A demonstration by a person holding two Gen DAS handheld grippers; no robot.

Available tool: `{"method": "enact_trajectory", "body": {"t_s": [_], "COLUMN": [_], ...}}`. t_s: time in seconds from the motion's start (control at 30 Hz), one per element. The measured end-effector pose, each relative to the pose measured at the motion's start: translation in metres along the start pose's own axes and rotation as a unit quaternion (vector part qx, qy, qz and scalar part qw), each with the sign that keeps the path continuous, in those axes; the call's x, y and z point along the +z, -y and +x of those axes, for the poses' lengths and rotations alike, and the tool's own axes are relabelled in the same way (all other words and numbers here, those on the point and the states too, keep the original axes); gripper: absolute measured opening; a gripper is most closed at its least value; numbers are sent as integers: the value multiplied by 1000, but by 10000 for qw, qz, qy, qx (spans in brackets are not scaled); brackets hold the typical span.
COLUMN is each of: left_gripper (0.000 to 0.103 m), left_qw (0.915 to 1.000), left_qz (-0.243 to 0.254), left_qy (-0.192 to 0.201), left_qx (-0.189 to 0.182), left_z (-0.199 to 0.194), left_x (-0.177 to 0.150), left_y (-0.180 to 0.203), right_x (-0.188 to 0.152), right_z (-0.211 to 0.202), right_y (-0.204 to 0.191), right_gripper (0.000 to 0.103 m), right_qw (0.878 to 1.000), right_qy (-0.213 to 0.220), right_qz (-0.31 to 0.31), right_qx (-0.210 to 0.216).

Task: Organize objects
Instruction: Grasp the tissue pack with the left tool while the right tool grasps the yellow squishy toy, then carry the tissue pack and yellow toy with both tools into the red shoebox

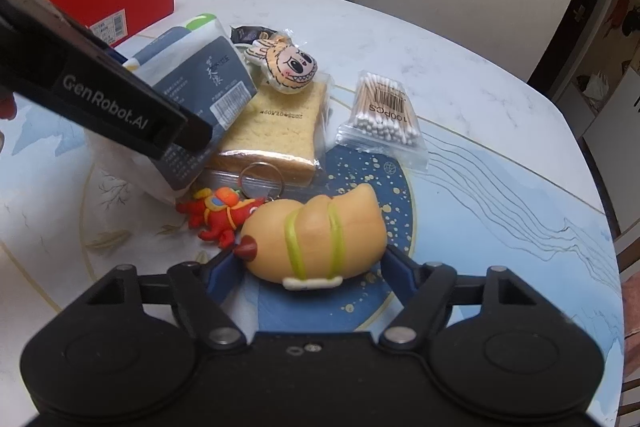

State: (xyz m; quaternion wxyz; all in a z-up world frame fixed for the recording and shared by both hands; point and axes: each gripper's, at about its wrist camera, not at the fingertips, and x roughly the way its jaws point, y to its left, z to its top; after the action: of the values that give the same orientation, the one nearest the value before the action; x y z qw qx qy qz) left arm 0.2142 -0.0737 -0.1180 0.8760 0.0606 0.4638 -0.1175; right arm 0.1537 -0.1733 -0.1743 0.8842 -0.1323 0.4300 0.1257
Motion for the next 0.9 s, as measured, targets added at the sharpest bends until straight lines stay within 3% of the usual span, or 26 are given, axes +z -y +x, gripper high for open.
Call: {"method": "enact_trajectory", "body": {"t_s": [0.27,0.63,0.9], "left_gripper": [34,31,31], "left_qw": [9999,9992,9979], "left_qz": [91,-269,-480], "left_qy": [102,300,428], "left_qx": [-70,-44,14], "left_z": [-15,-55,-94], "left_x": [-4,-20,-30], "left_y": [6,-5,-23], "right_x": [-3,-1,22], "right_z": [-19,-65,-98], "right_y": [4,10,-6], "right_gripper": [72,72,72], "right_qw": [9994,9967,9963], "right_qy": [134,363,554], "right_qz": [297,655,428], "right_qx": [77,326,493]}}
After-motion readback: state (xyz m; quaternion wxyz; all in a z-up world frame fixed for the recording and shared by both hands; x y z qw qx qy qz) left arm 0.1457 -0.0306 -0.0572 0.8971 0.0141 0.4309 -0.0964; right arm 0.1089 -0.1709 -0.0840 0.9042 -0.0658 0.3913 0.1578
